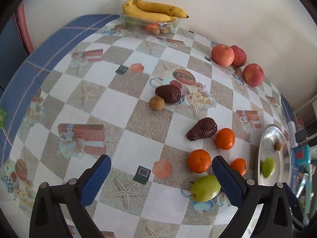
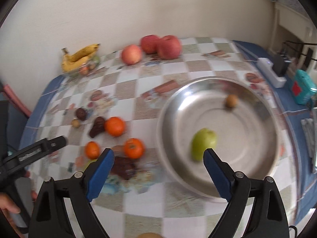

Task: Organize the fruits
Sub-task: 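Grasp the dark dried date with the right tool while the left tool grasps the green pear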

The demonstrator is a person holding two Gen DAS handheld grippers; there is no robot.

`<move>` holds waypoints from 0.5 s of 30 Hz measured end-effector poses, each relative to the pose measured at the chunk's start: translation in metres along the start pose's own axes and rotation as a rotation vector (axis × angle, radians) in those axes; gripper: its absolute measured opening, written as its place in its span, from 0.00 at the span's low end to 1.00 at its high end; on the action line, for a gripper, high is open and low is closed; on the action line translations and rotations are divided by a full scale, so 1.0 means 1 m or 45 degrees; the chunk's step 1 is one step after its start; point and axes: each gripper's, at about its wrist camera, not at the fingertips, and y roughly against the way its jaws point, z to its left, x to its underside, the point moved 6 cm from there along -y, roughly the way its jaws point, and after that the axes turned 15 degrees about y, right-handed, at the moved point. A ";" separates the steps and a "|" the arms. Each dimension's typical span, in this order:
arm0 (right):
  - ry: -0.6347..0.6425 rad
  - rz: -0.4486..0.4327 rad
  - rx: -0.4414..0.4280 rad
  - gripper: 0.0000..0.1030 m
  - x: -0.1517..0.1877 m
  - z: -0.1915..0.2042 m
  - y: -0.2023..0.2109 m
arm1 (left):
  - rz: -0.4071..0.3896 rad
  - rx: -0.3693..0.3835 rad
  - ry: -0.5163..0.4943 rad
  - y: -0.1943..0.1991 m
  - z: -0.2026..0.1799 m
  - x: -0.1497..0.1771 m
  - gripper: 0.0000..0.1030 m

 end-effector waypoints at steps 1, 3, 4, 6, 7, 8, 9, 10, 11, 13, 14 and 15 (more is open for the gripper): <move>0.018 0.001 -0.023 0.89 -0.001 0.009 -0.001 | 0.017 0.008 0.020 -0.001 0.001 0.001 1.00; 0.080 -0.003 -0.025 0.87 -0.005 0.027 -0.001 | 0.053 0.022 0.045 -0.003 0.002 0.006 1.00; 0.110 -0.007 -0.021 0.84 -0.007 0.034 -0.001 | 0.072 0.041 0.049 -0.005 0.000 0.008 0.99; 0.148 -0.006 -0.028 0.68 -0.008 0.045 -0.002 | 0.107 0.070 0.044 -0.008 -0.005 0.013 0.99; 0.156 0.001 -0.035 0.66 -0.008 0.048 -0.004 | 0.123 0.077 0.032 -0.010 -0.009 0.016 0.99; 0.158 0.013 -0.035 0.65 -0.008 0.050 -0.006 | 0.138 0.082 0.017 -0.012 -0.013 0.020 0.98; 0.162 0.030 -0.032 0.65 -0.007 0.051 -0.010 | 0.156 0.089 -0.001 -0.014 -0.017 0.023 0.96; 0.165 0.046 -0.032 0.65 -0.006 0.050 -0.013 | 0.176 0.097 -0.016 -0.017 -0.020 0.027 0.95; 0.166 0.070 -0.036 0.62 -0.004 0.050 -0.019 | 0.202 0.107 -0.028 -0.020 -0.024 0.031 0.92; 0.154 0.129 -0.054 0.57 0.002 0.049 -0.031 | 0.253 0.119 -0.034 -0.028 -0.028 0.038 0.89; 0.144 0.160 -0.063 0.53 0.005 0.048 -0.037 | 0.280 0.120 -0.031 -0.032 -0.029 0.041 0.88; 0.138 0.186 -0.073 0.48 0.008 0.048 -0.042 | 0.301 0.120 -0.029 -0.035 -0.030 0.044 0.86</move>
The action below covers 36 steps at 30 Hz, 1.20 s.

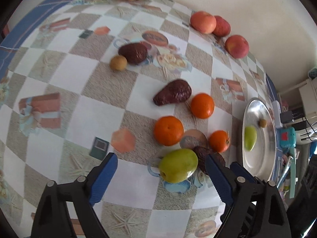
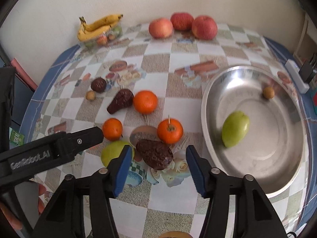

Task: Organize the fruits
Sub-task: 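Grasp the dark dried date with the right tool while the left tool grasps the green pear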

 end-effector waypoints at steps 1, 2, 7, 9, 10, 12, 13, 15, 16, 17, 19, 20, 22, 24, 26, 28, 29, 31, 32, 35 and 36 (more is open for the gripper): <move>-0.003 0.022 -0.007 0.47 0.002 0.000 -0.005 | 0.018 -0.001 0.003 -0.004 0.000 0.001 0.85; -0.005 0.036 -0.006 0.46 0.003 -0.001 -0.008 | 0.034 -0.004 0.009 -0.007 0.000 0.003 0.84; -0.028 0.079 -0.035 0.41 0.007 -0.003 -0.020 | 0.083 0.019 0.043 -0.015 0.001 0.006 0.75; -0.033 0.082 -0.054 0.38 0.007 -0.002 -0.022 | 0.082 0.019 0.046 -0.016 0.002 0.007 0.74; -0.027 0.081 -0.053 0.38 0.006 -0.001 -0.022 | 0.083 0.021 0.047 -0.016 0.002 0.007 0.74; -0.013 0.082 -0.049 0.37 0.006 0.000 -0.023 | 0.095 0.043 0.056 -0.017 0.001 0.007 0.67; -0.009 0.085 -0.046 0.37 0.006 0.001 -0.024 | 0.107 0.069 0.068 -0.017 0.000 0.008 0.63; -0.007 0.086 -0.045 0.37 0.005 0.001 -0.024 | 0.141 0.136 0.109 -0.017 -0.002 0.010 0.48; -0.008 0.085 -0.045 0.37 0.005 0.001 -0.025 | 0.153 0.160 0.127 -0.017 -0.003 0.010 0.47; -0.009 0.085 -0.046 0.36 0.005 0.001 -0.025 | 0.155 0.168 0.135 -0.017 -0.003 0.011 0.46; -0.014 0.086 -0.046 0.36 0.005 0.001 -0.026 | 0.149 0.167 0.140 -0.016 -0.004 0.010 0.45; -0.017 0.088 -0.047 0.36 0.005 0.001 -0.026 | 0.144 0.169 0.146 -0.016 -0.004 0.010 0.45; -0.025 0.097 -0.049 0.36 0.004 0.001 -0.027 | 0.141 0.175 0.168 -0.015 -0.003 0.009 0.45; -0.040 0.117 -0.053 0.36 0.003 0.000 -0.028 | 0.141 0.175 0.183 -0.015 -0.001 0.008 0.45; -0.049 0.137 -0.053 0.36 0.002 0.000 -0.028 | 0.136 0.167 0.188 -0.013 0.001 0.007 0.45; -0.072 0.147 -0.064 0.36 0.002 -0.001 -0.029 | 0.126 0.150 0.178 -0.012 0.001 0.006 0.45; -0.084 0.142 -0.072 0.36 0.002 -0.002 -0.029 | 0.116 0.141 0.175 -0.011 0.001 0.006 0.45; -0.112 0.132 -0.092 0.36 0.003 -0.005 -0.029 | 0.099 0.139 0.178 -0.009 0.002 0.004 0.45; -0.120 0.127 -0.098 0.36 0.003 -0.005 -0.029 | 0.094 0.145 0.180 -0.008 0.002 0.004 0.45; -0.146 0.120 -0.121 0.35 0.005 -0.007 -0.027 | 0.065 0.162 0.163 0.000 -0.001 0.003 0.45; -0.159 0.117 -0.130 0.35 0.006 -0.008 -0.026 | 0.053 0.169 0.153 0.003 -0.003 0.003 0.45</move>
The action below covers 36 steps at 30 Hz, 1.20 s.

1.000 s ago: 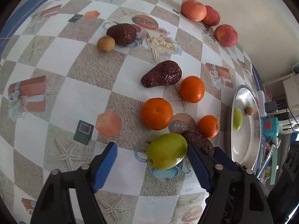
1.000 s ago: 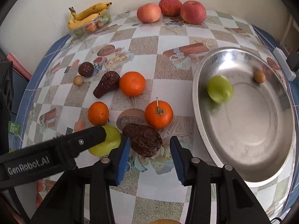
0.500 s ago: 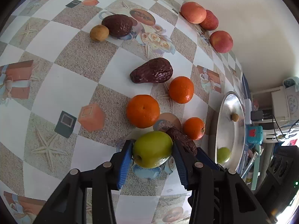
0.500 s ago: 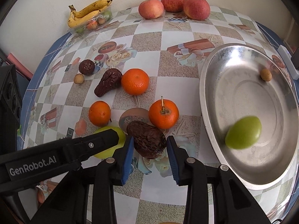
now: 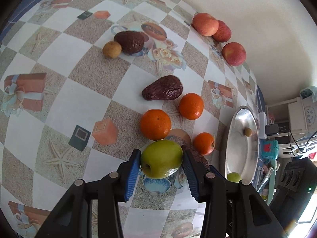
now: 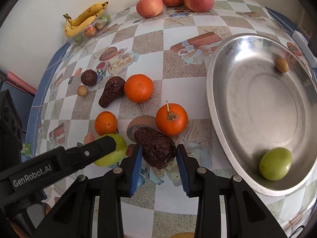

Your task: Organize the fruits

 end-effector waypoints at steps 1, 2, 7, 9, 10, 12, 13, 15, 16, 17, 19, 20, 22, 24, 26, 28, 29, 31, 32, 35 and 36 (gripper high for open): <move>-0.010 -0.008 -0.015 0.35 0.001 -0.001 0.002 | -0.010 0.006 -0.009 0.002 -0.003 0.000 0.45; -0.017 -0.018 -0.031 0.34 0.001 0.000 0.005 | -0.019 0.013 -0.018 0.004 -0.005 0.001 0.45; -0.018 -0.094 -0.066 0.34 -0.003 0.004 0.024 | -0.060 0.052 -0.042 0.014 -0.013 0.000 0.45; -0.022 -0.118 -0.071 0.34 -0.005 0.003 0.029 | -0.073 0.063 -0.053 0.017 -0.016 0.000 0.45; -0.025 -0.129 -0.071 0.34 -0.006 0.003 0.032 | -0.077 0.065 -0.060 0.017 -0.017 0.000 0.45; -0.027 -0.146 -0.070 0.34 -0.007 0.003 0.036 | -0.082 0.069 -0.071 0.018 -0.020 0.001 0.45; -0.029 -0.152 -0.069 0.34 -0.008 0.002 0.038 | -0.084 0.071 -0.077 0.019 -0.021 0.001 0.45; -0.034 -0.163 -0.061 0.34 -0.009 0.000 0.041 | -0.092 0.076 -0.095 0.019 -0.025 0.003 0.45; -0.035 -0.171 -0.051 0.34 -0.009 -0.002 0.044 | -0.097 0.079 -0.104 0.020 -0.027 0.003 0.45; -0.038 -0.180 -0.044 0.34 -0.010 -0.004 0.046 | -0.104 0.082 -0.118 0.020 -0.030 0.005 0.45; -0.061 -0.206 -0.040 0.34 -0.010 -0.012 0.053 | -0.116 0.083 -0.158 0.019 -0.037 0.007 0.45; -0.080 -0.220 -0.028 0.34 -0.010 -0.017 0.056 | -0.123 0.081 -0.183 0.019 -0.042 0.009 0.45; -0.112 -0.242 0.023 0.34 -0.010 -0.030 0.064 | -0.128 0.079 -0.243 0.015 -0.053 0.016 0.45; -0.153 -0.251 0.082 0.34 -0.008 -0.045 0.069 | -0.122 0.082 -0.303 0.011 -0.064 0.023 0.45; -0.197 -0.254 0.114 0.34 -0.005 -0.059 0.073 | -0.118 0.081 -0.378 0.005 -0.078 0.034 0.45; -0.229 -0.254 0.153 0.34 -0.003 -0.071 0.076 | -0.119 0.080 -0.442 -0.001 -0.090 0.044 0.45; -0.244 -0.255 0.170 0.34 -0.001 -0.077 0.077 | -0.118 0.083 -0.469 -0.004 -0.096 0.048 0.45; -0.280 -0.262 0.184 0.34 0.002 -0.087 0.080 | -0.110 0.098 -0.511 -0.009 -0.107 0.055 0.45; -0.303 -0.265 0.190 0.34 0.004 -0.093 0.082 | -0.105 0.106 -0.526 -0.011 -0.111 0.058 0.45; -0.338 -0.272 0.219 0.33 0.008 -0.104 0.086 | -0.105 0.116 -0.571 -0.016 -0.120 0.064 0.45; -0.350 -0.276 0.227 0.31 0.009 -0.107 0.087 | -0.107 0.115 -0.582 -0.017 -0.122 0.064 0.45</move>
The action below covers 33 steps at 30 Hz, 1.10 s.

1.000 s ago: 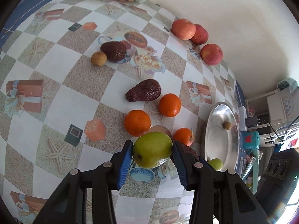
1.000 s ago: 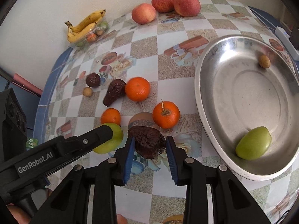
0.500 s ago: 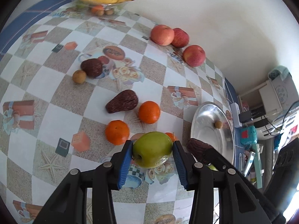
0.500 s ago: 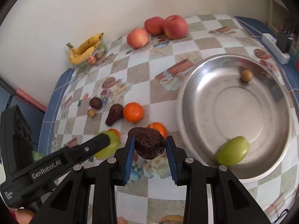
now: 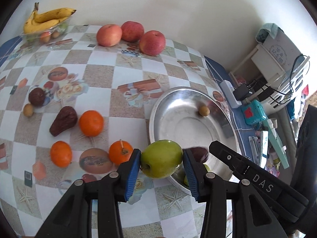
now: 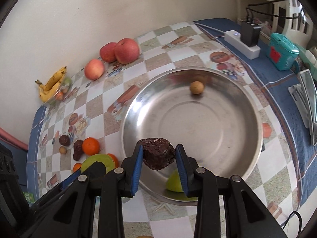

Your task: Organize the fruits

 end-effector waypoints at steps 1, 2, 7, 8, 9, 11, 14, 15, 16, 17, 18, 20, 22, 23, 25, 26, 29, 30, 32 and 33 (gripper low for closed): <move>-0.009 -0.004 0.006 0.31 0.000 -0.004 0.001 | -0.001 -0.001 -0.007 -0.002 -0.001 0.000 0.45; -0.014 -0.007 0.012 0.31 0.000 -0.006 0.001 | 0.001 0.000 -0.008 -0.004 -0.002 0.000 0.45; -0.026 -0.006 0.023 0.31 0.000 -0.012 0.002 | 0.026 0.026 0.004 -0.010 -0.002 0.000 0.47; -0.025 -0.004 0.024 0.31 0.000 -0.012 0.002 | 0.028 0.030 0.003 -0.010 -0.002 0.001 0.47; -0.023 -0.002 0.025 0.31 0.000 -0.012 0.002 | 0.025 0.040 0.005 -0.009 -0.003 0.000 0.47; -0.021 0.002 0.026 0.31 0.000 -0.011 0.001 | 0.017 0.049 0.005 -0.007 -0.004 -0.001 0.47; -0.023 0.013 0.029 0.31 0.002 -0.012 -0.001 | 0.021 0.043 0.006 -0.007 -0.003 0.000 0.48; -0.023 0.017 0.031 0.31 0.002 -0.012 -0.001 | 0.025 0.037 0.008 -0.008 -0.002 0.000 0.48; -0.021 0.020 0.032 0.31 0.002 -0.012 -0.001 | 0.023 0.027 0.011 -0.008 -0.001 0.000 0.48; -0.019 0.024 0.033 0.31 0.003 -0.012 -0.002 | 0.022 0.017 0.013 -0.009 0.000 0.000 0.48; -0.017 0.027 0.034 0.31 0.003 -0.012 -0.002 | 0.028 0.010 0.015 -0.010 0.001 0.001 0.48; -0.013 0.035 0.043 0.31 0.004 -0.011 -0.003 | 0.048 0.000 0.033 -0.011 0.004 0.003 0.48; -0.012 0.044 0.046 0.31 0.004 -0.011 -0.005 | 0.082 -0.068 0.036 -0.011 0.011 0.007 0.48; -0.013 0.048 0.041 0.31 0.005 -0.011 -0.006 | 0.109 -0.098 0.026 -0.010 0.014 0.010 0.48; -0.010 0.052 0.045 0.31 0.006 -0.012 -0.006 | 0.167 -0.139 0.025 -0.006 0.023 0.018 0.48; -0.011 0.052 0.047 0.31 0.006 -0.012 -0.006 | 0.186 -0.146 0.036 -0.003 0.028 0.021 0.48; -0.011 0.053 0.048 0.31 0.007 -0.011 -0.005 | 0.204 -0.146 0.052 0.008 0.042 0.022 0.48; -0.003 0.057 0.049 0.31 0.007 -0.009 -0.005 | 0.185 -0.163 0.051 0.013 0.046 0.020 0.48; 0.019 0.065 0.051 0.31 0.009 -0.005 -0.004 | 0.137 -0.227 0.022 0.023 0.055 0.015 0.48; 0.037 0.067 0.055 0.31 0.010 -0.002 -0.004 | 0.116 -0.267 -0.007 0.027 0.060 0.014 0.48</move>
